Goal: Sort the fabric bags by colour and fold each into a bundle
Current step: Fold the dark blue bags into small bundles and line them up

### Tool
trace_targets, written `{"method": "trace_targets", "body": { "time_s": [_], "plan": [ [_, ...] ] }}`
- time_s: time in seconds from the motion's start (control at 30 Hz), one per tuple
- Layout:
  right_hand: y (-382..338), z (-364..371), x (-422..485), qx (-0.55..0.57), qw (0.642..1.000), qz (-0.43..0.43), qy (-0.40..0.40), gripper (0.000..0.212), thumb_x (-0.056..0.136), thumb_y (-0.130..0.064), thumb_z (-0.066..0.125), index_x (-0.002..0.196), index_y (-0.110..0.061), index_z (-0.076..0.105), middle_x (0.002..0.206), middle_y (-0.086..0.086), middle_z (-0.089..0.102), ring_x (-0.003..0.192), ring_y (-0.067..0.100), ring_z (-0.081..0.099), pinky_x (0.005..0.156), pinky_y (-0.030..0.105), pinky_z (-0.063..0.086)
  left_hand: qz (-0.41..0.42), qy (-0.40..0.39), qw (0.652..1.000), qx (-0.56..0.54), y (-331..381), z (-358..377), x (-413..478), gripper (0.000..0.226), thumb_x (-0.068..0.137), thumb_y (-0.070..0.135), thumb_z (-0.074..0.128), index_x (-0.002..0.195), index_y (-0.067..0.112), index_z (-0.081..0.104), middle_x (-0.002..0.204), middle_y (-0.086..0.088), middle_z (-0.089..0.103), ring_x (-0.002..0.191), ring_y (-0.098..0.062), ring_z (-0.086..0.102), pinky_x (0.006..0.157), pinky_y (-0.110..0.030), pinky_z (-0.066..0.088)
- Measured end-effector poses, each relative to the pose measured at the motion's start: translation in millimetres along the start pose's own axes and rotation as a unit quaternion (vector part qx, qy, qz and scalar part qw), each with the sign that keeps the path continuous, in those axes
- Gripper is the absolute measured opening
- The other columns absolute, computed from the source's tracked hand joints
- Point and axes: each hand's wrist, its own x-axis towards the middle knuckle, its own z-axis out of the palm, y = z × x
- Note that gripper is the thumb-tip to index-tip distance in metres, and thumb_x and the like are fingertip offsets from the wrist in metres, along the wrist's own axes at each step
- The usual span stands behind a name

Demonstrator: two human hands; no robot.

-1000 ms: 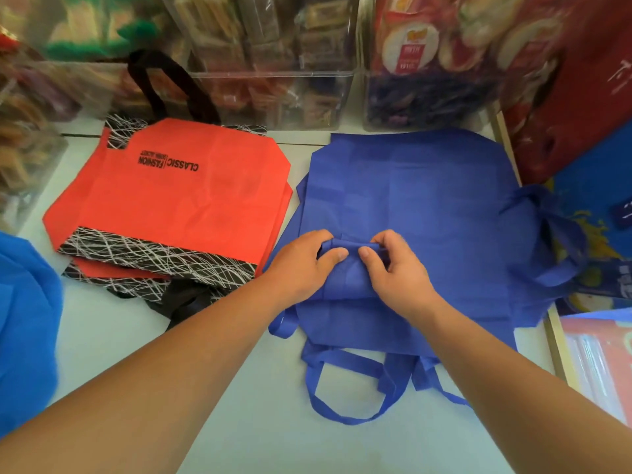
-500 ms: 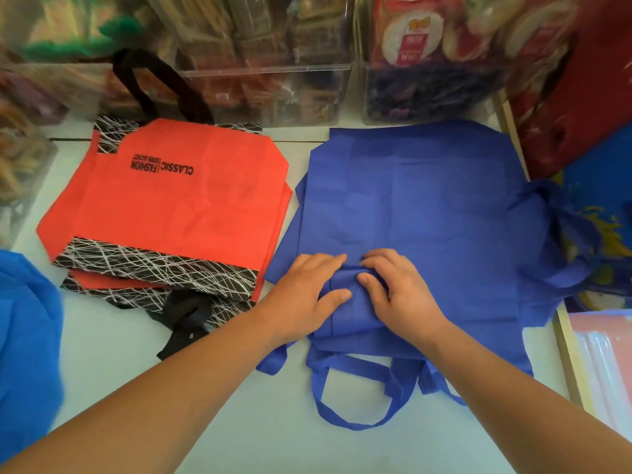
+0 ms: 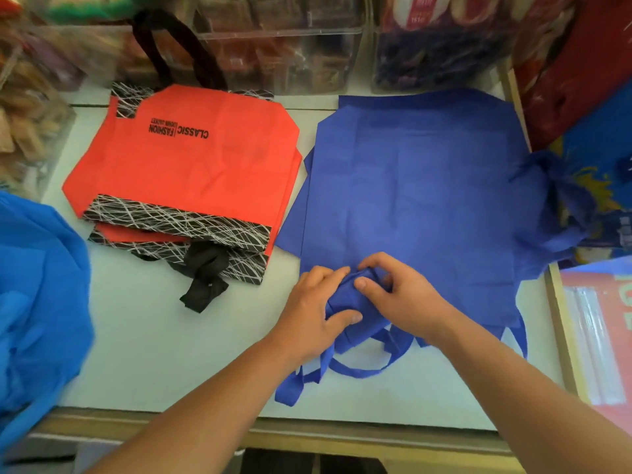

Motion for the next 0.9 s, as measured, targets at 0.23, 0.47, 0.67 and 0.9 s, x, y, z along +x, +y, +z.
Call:
{"method": "trace_targets", "body": {
  "time_s": [0.23, 0.47, 0.67, 0.9],
  "plan": [
    [-28.4, -8.4, -45.4, 0.138, 0.989, -0.039, 0.031, 0.017, 0.098, -0.016, 0.067, 0.097, -0.033, 0.068, 0.088, -0.005, 0.073, 0.085, 0.013, 0.068, 0.074, 0.024, 0.055, -0.014, 0.019, 0.999, -0.031, 40.9, -6.1, -31.9, 0.065, 0.095, 0.048, 0.058, 0.154, 0.025, 0.043, 0.128, 0.011, 0.046, 0.123, -0.005, 0.046, 0.104, -0.018, 0.038],
    [-97.0, -35.2, -115.4, 0.145, 0.974, -0.137, 0.105, 0.024, 0.092, 0.000, 0.068, 0.094, -0.023, 0.071, 0.080, -0.019, 0.071, 0.078, 0.003, 0.066, 0.070, 0.014, 0.048, -0.024, -0.008, 0.995, -0.101, 133.0, -67.3, -72.6, 0.048, 0.106, 0.048, 0.041, 0.153, 0.039, 0.041, 0.148, 0.018, 0.054, 0.136, 0.003, 0.048, 0.114, -0.031, 0.042],
    [-149.3, -61.6, -168.3, 0.118, 0.978, -0.136, 0.108, 0.041, 0.084, -0.024, 0.084, 0.118, -0.035, 0.065, 0.096, -0.009, 0.072, 0.085, 0.007, 0.067, 0.076, 0.021, 0.052, -0.010, 0.134, 0.975, -0.176, 199.0, -101.9, -129.0, 0.032, 0.106, 0.019, 0.056, 0.129, 0.039, 0.065, 0.115, 0.026, 0.071, 0.109, 0.008, 0.064, 0.088, -0.012, 0.049],
    [-166.2, -59.3, -205.8, 0.289, 0.951, -0.105, 0.018, 0.031, 0.097, -0.023, 0.070, 0.127, -0.019, 0.065, 0.103, 0.006, 0.079, 0.098, 0.024, 0.077, 0.089, 0.044, 0.062, 0.000, 0.243, 0.941, -0.237, 211.1, -138.1, -159.6, 0.039, 0.104, 0.021, 0.059, 0.141, 0.031, 0.060, 0.126, 0.025, 0.068, 0.119, 0.007, 0.061, 0.099, -0.019, 0.052]
  ]
}}
